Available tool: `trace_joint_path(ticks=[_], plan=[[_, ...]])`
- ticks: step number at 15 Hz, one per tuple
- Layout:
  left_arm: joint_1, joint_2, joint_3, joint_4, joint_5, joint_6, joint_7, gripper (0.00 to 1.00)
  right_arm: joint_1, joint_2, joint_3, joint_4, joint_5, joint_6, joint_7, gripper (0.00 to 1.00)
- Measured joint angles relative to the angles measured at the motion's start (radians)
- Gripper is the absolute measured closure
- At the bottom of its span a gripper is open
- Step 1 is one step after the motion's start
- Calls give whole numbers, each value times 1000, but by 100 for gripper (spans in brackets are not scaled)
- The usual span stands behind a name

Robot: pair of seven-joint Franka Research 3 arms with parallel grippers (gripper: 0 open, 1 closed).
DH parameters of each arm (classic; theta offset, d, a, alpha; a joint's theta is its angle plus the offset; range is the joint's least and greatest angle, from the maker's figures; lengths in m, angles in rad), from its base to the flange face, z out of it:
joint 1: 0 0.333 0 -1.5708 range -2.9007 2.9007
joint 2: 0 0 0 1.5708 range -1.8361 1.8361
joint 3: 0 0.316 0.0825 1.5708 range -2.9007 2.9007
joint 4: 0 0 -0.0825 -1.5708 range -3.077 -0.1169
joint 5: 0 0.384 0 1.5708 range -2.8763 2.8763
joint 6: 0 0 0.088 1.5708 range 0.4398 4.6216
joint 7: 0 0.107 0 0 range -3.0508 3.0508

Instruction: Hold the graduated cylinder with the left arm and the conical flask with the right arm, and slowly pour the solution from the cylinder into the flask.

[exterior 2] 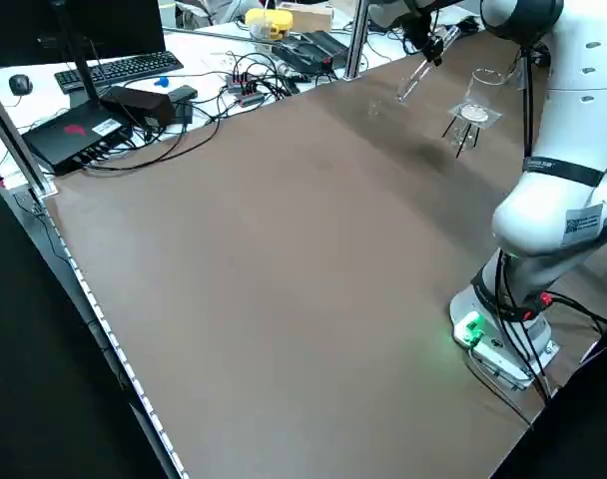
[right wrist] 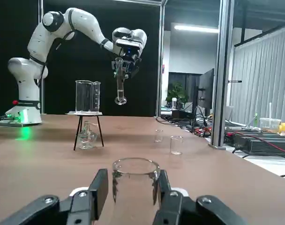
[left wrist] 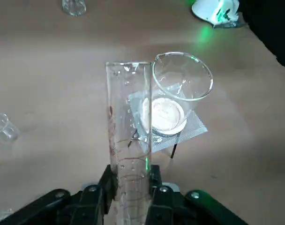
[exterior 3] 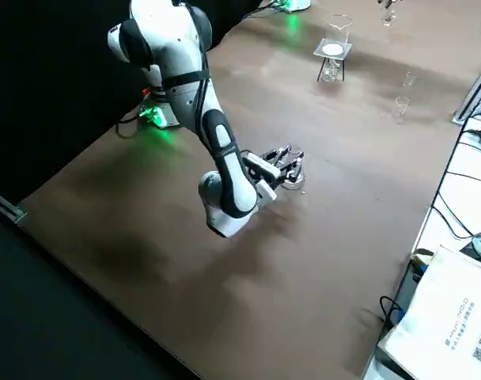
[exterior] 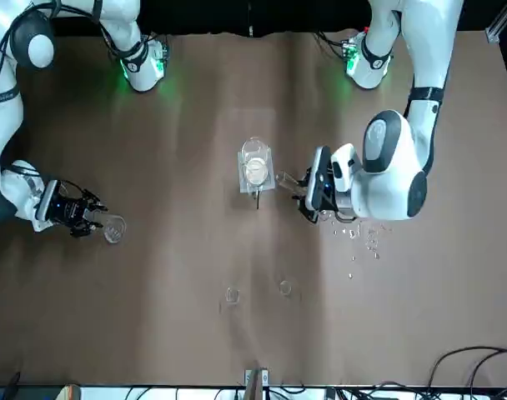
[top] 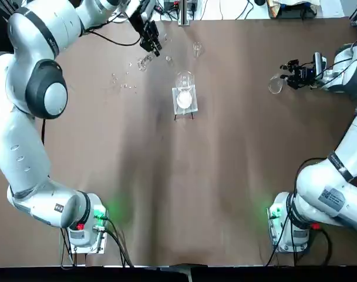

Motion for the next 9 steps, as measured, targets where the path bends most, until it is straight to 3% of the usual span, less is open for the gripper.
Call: trace_joint_path(ticks=[2,3,9], plan=[[-17,-1,0,0,32,14,-30,66,0,0,0,0,1,0,0,52],[-23,-3,0,0,56,16,-51,66,0,0,0,0,2,0,0,61],[-69,-29,-1,1,154,19,-122,66,0,0,0,0,3,1,0,61]])
